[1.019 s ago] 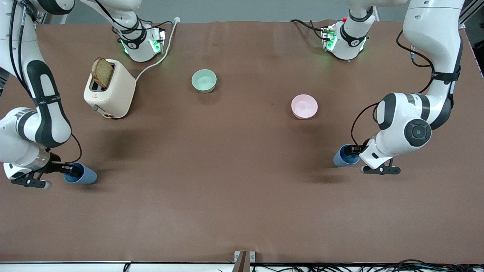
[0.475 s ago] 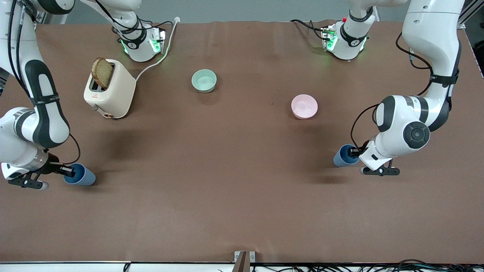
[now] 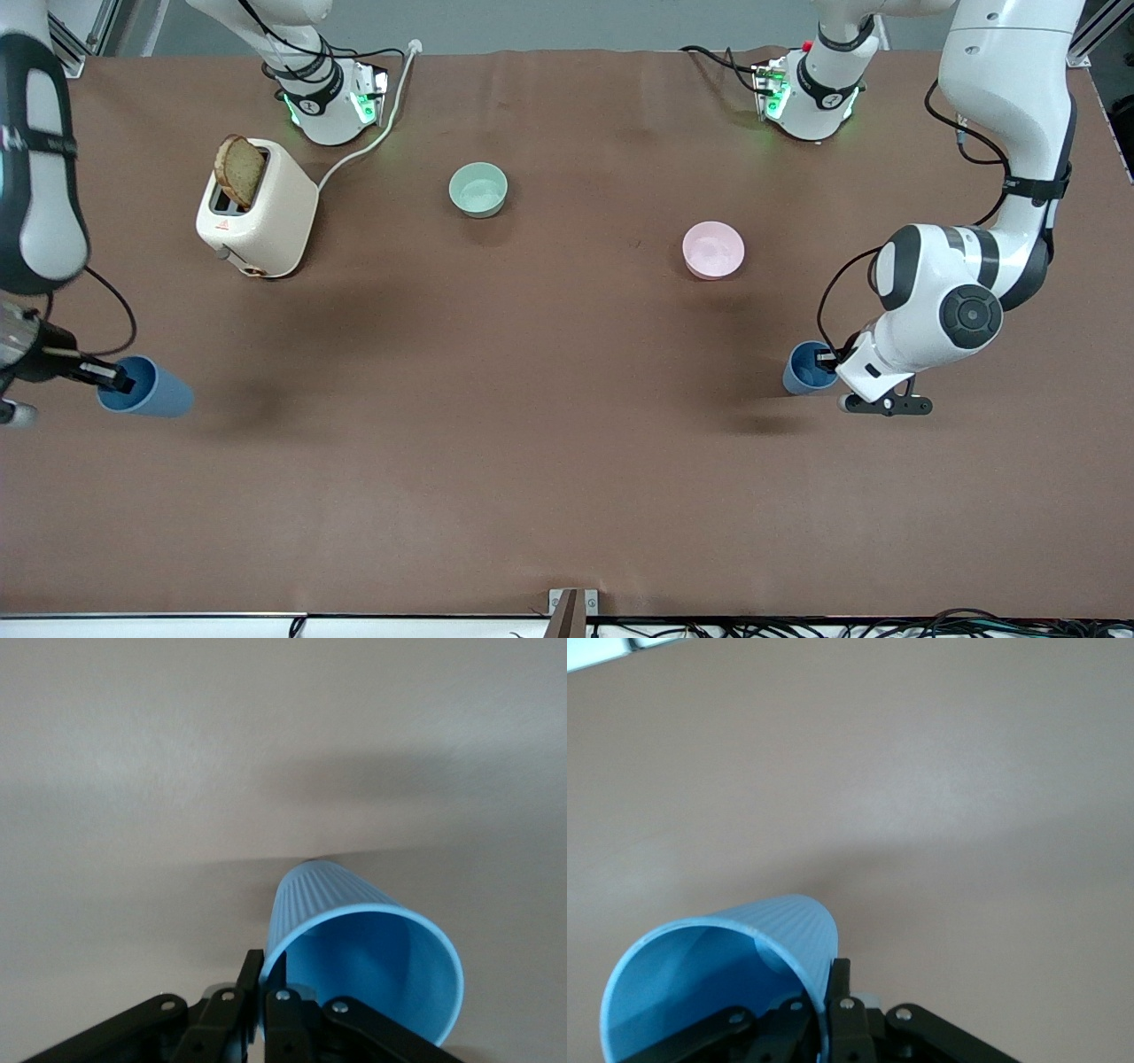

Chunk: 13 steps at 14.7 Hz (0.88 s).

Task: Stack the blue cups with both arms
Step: 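Close both grippers on the blue cups' rims and lift them, then carry the cup with the left gripper to the table center and set it down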

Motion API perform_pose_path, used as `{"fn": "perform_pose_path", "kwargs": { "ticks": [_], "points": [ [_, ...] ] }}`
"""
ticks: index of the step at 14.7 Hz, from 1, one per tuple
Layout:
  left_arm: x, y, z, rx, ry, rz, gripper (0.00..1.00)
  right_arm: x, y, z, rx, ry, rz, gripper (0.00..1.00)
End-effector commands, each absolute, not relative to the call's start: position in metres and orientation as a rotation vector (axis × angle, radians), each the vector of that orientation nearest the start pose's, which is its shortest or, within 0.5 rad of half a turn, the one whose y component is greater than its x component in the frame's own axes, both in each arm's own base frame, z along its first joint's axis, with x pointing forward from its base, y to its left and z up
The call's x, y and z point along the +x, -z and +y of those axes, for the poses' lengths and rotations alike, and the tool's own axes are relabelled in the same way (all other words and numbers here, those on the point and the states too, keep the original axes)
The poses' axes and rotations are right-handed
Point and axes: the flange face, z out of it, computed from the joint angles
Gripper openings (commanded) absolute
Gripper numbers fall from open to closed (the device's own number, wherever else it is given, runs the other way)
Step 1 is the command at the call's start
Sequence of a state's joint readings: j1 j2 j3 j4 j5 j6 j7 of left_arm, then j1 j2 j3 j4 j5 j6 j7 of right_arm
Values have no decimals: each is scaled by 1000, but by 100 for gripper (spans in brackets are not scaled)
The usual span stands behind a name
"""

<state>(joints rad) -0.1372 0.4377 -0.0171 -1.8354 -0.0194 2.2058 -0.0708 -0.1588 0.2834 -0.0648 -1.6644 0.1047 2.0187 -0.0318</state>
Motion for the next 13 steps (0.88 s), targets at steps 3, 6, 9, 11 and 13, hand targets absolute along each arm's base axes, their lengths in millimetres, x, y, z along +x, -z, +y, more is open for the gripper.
{"fn": "perform_pose_path", "kwargs": {
  "ticks": [3, 6, 9, 11, 13],
  "points": [
    [636, -397, -198, -3172, -156, 383, 0, 582, -546, -95, -3055, 111, 351, 1],
    [604, -401, -301, -3159, -165, 622, 0, 554, -588, -80, -3056, 102, 324, 2],
    [578, -371, -406, -3111, -180, 859, 1, 530, -615, -71, -3056, 80, 302, 2],
    [572, -343, -449, -3100, -173, 952, 1, 519, -627, -57, -3077, 59, 261, 2],
    [560, -325, -476, -3094, -124, 1023, 1, 515, -632, -58, -3086, 52, 255, 2]
  ]
}}
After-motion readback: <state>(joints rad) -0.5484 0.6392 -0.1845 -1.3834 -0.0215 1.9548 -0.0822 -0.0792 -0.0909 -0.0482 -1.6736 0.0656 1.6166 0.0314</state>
